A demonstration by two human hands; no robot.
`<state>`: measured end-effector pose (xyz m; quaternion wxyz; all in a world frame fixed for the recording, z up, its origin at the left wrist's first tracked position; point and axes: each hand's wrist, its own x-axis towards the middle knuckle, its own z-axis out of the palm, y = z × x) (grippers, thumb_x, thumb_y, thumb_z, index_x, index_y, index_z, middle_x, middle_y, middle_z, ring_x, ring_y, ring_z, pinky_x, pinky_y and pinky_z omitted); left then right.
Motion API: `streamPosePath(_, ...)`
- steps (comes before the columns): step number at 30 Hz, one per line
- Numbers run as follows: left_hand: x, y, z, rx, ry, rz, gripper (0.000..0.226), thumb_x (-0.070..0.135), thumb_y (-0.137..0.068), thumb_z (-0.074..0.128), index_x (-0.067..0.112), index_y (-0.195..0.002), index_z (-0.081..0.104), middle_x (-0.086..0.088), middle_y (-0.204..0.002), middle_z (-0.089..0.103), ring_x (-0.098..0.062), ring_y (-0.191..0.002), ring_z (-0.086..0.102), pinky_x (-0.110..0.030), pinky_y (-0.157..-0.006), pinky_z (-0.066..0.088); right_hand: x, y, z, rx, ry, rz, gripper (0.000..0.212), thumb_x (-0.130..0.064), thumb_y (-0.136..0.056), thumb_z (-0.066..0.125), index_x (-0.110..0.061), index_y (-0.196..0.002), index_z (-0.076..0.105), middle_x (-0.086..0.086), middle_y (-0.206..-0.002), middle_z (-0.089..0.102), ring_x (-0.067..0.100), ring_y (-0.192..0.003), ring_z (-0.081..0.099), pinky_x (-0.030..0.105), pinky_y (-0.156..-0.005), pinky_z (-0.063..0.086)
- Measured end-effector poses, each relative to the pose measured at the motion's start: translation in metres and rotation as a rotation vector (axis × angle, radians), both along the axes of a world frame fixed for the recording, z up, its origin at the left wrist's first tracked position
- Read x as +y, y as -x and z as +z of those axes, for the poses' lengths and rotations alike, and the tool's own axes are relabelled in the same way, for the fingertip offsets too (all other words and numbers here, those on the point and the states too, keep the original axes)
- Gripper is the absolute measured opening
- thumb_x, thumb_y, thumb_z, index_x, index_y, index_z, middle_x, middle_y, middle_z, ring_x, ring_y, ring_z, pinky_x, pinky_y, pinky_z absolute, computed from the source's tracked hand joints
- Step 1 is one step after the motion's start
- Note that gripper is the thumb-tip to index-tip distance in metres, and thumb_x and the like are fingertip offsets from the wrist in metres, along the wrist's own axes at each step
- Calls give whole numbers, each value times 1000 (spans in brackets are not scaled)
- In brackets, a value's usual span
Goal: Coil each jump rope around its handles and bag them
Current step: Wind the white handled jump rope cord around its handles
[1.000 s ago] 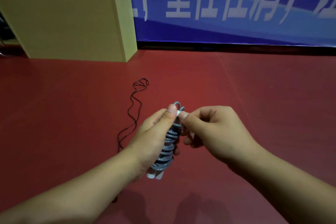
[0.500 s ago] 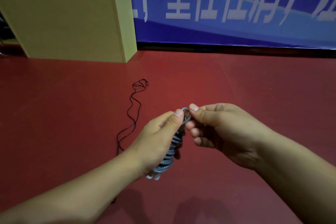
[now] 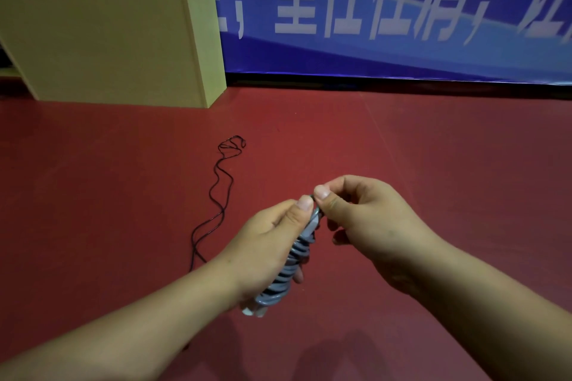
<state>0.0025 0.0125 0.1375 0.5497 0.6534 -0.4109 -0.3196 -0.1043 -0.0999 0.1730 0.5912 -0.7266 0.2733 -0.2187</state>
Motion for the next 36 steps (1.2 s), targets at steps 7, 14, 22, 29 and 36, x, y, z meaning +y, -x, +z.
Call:
streamPosePath(7, 1, -4, 0, -67, 10, 11, 51, 64, -84, 48, 26, -111, 69, 0, -114, 72, -18, -113, 65, -49, -103, 47, 4, -3, -6, 97, 489, -90, 29, -45, -94, 52, -22, -78, 59, -5, -66, 64, 10, -66, 61, 33, -66, 50)
streamPosePath(14, 6, -9, 3, -272, -63, 165, 40, 49, -94, 51, 20, -68, 59, 4, -54, 60, -16, -51, 63, -32, -56, 53, 5, -4, -8, 55, 253, -76, 38, -48, -92, 57, -14, -76, 65, -2, -58, 67, 7, -53, 58, 37, -62, 51)
streamPosePath(22, 11, -18, 2, -412, -72, 165, 54, 77, -80, 51, 26, -66, 62, 9, -50, 58, -10, -47, 54, -32, -52, 46, 6, -9, -4, -38, -155, -27, 43, -41, -97, 52, -8, -73, 63, 2, -55, 58, 16, -54, 52, 32, -55, 41)
streamPosePath(29, 17, -28, 3, -854, -225, 221, 73, 98, -57, 29, 28, -67, 47, 11, -52, 46, -13, -48, 39, -32, -49, 31, 4, -6, -4, 111, -254, 162, 23, -31, -93, 62, -12, -81, 60, 1, -63, 51, 12, -54, 46, 26, -52, 39)
streamPosePath(36, 16, -29, -2, -343, -241, 73, 81, 94, -68, 35, 16, -70, 55, 11, -55, 45, -11, -53, 43, -30, -57, 39, 5, -21, -15, -54, 187, 12, 22, -20, -95, 60, -12, -75, 62, -9, -52, 57, 1, -47, 45, 17, -50, 38)
